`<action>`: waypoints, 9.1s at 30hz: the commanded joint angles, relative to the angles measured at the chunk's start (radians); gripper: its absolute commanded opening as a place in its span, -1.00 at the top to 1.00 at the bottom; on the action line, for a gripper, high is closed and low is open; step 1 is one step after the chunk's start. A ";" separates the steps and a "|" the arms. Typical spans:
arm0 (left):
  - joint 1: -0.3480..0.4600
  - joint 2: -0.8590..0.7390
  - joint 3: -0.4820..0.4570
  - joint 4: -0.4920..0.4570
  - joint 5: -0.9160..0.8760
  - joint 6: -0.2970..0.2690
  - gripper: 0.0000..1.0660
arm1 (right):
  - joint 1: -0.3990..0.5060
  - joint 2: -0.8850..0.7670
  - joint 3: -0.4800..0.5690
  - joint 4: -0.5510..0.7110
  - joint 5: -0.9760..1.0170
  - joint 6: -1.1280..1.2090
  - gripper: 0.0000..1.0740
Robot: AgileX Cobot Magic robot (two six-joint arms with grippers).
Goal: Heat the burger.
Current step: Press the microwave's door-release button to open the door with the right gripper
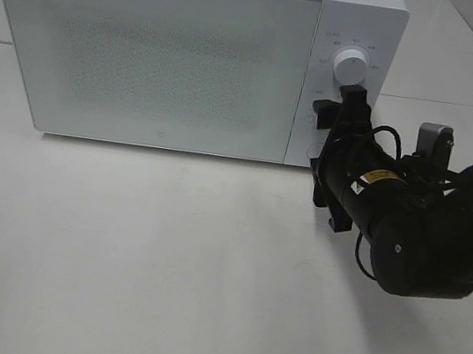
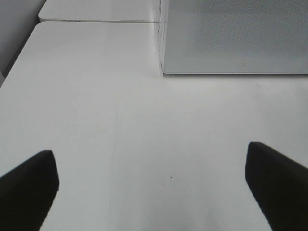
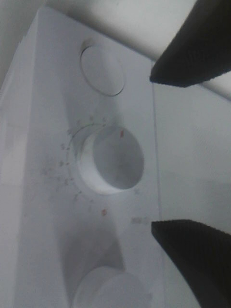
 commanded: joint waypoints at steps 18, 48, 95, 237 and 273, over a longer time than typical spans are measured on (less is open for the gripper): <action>0.002 -0.021 0.003 -0.010 -0.003 -0.004 -0.83 | -0.010 -0.304 -0.085 -0.165 0.970 -0.981 -0.38; 0.002 -0.021 0.003 -0.010 -0.003 -0.004 -0.83 | -0.035 -0.774 -0.299 -0.411 2.045 -1.185 -0.38; 0.002 -0.021 0.003 -0.010 -0.003 -0.004 -0.83 | -0.439 -2.000 0.119 -0.490 2.144 -1.206 -0.38; 0.002 -0.018 0.003 -0.009 -0.003 -0.004 -0.83 | 0.244 -0.173 0.228 0.409 -0.067 -1.305 -0.38; 0.002 -0.018 0.003 -0.009 -0.003 -0.004 -0.83 | 0.244 -0.173 0.228 0.407 -0.011 0.054 1.00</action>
